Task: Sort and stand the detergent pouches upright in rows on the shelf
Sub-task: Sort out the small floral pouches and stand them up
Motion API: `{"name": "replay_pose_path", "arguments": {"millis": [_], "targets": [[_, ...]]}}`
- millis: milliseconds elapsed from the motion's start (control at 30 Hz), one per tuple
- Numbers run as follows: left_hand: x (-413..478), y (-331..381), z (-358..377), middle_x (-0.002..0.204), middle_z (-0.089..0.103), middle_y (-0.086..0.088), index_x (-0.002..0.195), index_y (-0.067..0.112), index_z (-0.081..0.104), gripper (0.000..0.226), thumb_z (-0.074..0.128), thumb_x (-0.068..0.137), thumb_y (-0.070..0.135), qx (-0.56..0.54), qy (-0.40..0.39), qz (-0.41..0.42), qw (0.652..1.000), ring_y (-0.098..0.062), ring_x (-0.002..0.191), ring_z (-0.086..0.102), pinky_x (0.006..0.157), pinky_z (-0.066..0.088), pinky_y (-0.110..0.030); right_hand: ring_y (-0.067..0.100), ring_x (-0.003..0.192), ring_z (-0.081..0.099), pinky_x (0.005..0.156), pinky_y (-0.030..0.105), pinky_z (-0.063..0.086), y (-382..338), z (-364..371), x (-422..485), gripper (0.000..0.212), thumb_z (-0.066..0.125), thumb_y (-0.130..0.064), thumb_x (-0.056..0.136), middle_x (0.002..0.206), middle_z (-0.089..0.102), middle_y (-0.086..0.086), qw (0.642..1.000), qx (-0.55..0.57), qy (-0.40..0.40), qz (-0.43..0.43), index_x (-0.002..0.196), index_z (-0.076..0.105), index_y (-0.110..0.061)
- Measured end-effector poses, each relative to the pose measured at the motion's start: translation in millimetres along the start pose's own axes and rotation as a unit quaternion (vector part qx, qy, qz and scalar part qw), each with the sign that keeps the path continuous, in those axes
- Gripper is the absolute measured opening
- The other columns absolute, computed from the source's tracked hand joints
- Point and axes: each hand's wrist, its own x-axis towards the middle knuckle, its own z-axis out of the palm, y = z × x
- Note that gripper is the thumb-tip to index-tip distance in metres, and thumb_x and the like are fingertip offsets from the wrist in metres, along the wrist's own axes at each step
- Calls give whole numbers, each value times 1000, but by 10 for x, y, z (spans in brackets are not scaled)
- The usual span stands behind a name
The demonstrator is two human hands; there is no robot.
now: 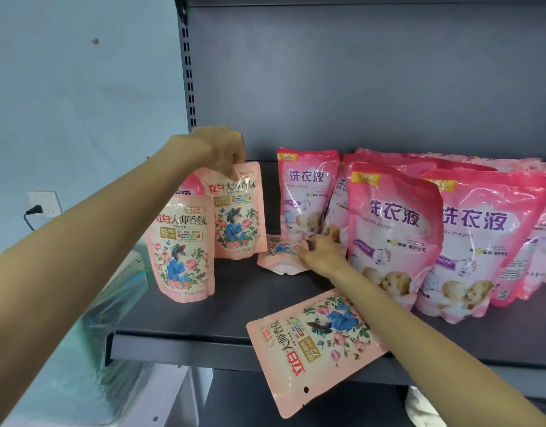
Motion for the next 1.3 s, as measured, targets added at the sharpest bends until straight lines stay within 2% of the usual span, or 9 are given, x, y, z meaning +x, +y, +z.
{"name": "replay_pose_path", "arguments": {"millis": [100, 267, 500, 667, 733, 800, 933, 1100, 1300], "targets": [[28, -30, 55, 92, 69, -1, 91, 15, 69, 21, 72, 78, 31, 7, -10, -4, 1000, -24, 92, 62, 80, 52, -40, 25, 107, 52, 77, 24, 37, -28, 46, 80, 37, 52, -20, 94, 106, 53, 9, 999, 6, -9, 44, 126, 49, -1], [69, -91, 100, 95, 69, 1, 92, 18, 69, 18, 71, 79, 31, -10, 1, -3, 1000, -22, 93, 62, 82, 52, -41, 27, 126, 44, 99, 28, 37, -42, 51, 191, 57, 61, -21, 89, 139, 44, 14, 995, 52, -6, 88, 138, 38, -3], [111, -77, 266, 90, 61, 2, 94, 16, 66, 19, 70, 81, 29, 1, 0, 7, 1000, -21, 89, 56, 70, 44, -34, 26, 131, 38, 102, 26, 33, -75, 87, 298, 70, 69, -24, 83, 142, 40, 13, 990, 78, -21, 116, 139, 33, -2], [105, -87, 263, 77, 52, 3, 68, 21, 50, 26, 70, 81, 29, 31, 1, -6, 1000, -22, 80, 51, 66, 39, -34, 28, 124, 46, 105, 32, 38, 27, 160, 394, 83, 82, -16, 68, 135, 47, 14, 968, 198, -21, 154, 135, 35, 0], [101, -68, 271, 90, 58, -2, 81, 16, 58, 18, 70, 81, 30, 50, 14, -13, 999, -22, 82, 51, 66, 38, -33, 27, 115, 54, 97, 37, 47, 96, 189, 480, 83, 85, -8, 63, 129, 54, 15, 951, 262, -22, 162, 132, 40, 0], [101, -49, 285, 99, 62, -5, 95, 11, 64, 24, 70, 81, 30, 67, 15, -25, 997, -23, 80, 51, 66, 38, -32, 24, 100, 62, 76, 32, 56, 67, 168, 452, 69, 79, 1, 68, 120, 60, 16, 931, 316, -27, 180, 127, 45, 2], [114, 42, 308, 107, 63, -8, 103, 10, 64, 29, 69, 82, 29, 97, 5, -34, 995, -24, 83, 53, 66, 38, -32, 18, 68, 61, 38, 25, 51, 51, 137, 346, 50, 67, 10, 77, 89, 64, 11, 904, 376, -43, 198, 121, 46, 1], [154, 132, 307, 111, 61, -6, 113, 11, 61, 35, 67, 84, 29, 99, -15, -27, 995, -23, 89, 54, 68, 38, -31, 21, 67, 60, 38, 27, 52, 51, 142, 323, 49, 58, 17, 79, 94, 63, 15, 862, 462, -24, 209, 125, 50, 1], [176, 93, 328, 111, 61, -6, 117, 13, 59, 34, 58, 90, 34, 69, -31, -37, 996, -23, 90, 55, 70, 38, -32, 28, 92, 64, 58, 27, 56, -18, 145, 261, 45, 58, 15, 81, 112, 64, 14, 865, 486, -28, 124, 121, 60, -4]]}}
